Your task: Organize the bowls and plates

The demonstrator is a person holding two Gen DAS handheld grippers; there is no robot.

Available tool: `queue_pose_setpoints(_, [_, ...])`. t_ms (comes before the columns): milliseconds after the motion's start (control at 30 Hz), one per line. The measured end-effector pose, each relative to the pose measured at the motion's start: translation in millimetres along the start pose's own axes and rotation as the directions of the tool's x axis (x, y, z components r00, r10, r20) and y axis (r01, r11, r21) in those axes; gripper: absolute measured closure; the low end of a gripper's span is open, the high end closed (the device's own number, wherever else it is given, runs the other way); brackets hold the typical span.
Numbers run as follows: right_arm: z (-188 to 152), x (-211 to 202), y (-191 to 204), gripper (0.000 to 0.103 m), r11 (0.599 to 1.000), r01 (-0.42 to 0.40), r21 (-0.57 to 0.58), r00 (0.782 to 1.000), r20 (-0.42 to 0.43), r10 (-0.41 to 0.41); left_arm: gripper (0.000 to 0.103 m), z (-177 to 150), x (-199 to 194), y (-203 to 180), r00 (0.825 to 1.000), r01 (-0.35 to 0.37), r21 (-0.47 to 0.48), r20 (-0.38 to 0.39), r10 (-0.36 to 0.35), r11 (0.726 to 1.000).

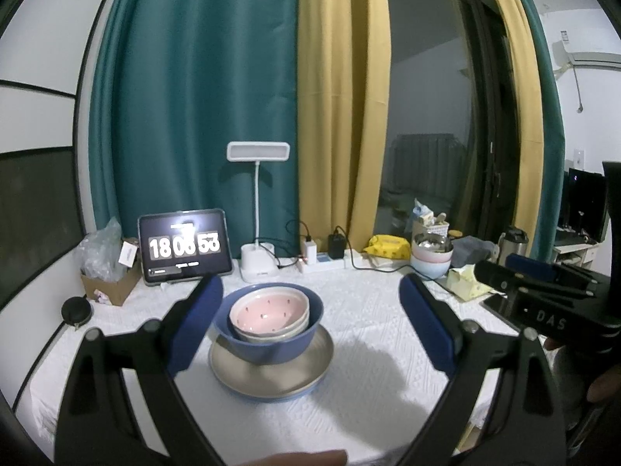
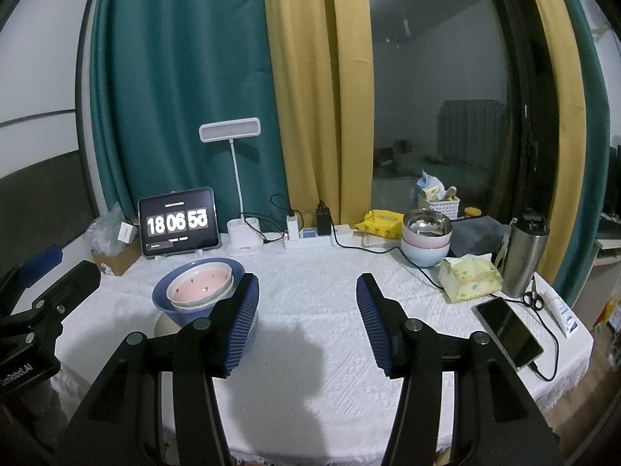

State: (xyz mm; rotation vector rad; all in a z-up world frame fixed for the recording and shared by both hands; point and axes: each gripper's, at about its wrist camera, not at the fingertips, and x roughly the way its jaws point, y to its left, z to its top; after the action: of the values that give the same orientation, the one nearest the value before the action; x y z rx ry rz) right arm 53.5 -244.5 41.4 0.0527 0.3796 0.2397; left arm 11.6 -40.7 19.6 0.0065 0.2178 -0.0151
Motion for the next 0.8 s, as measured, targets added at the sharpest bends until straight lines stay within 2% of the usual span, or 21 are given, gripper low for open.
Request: queue_pose_setpoints(800, [-0.7,0.4,-0.4,0.047,1.0,-0.001,-0.001,1.0,-0.002,0.001,0.01,-0.4,1.1,2.0,1.0,0.0,-0.003,-0.004,0.0,1.0])
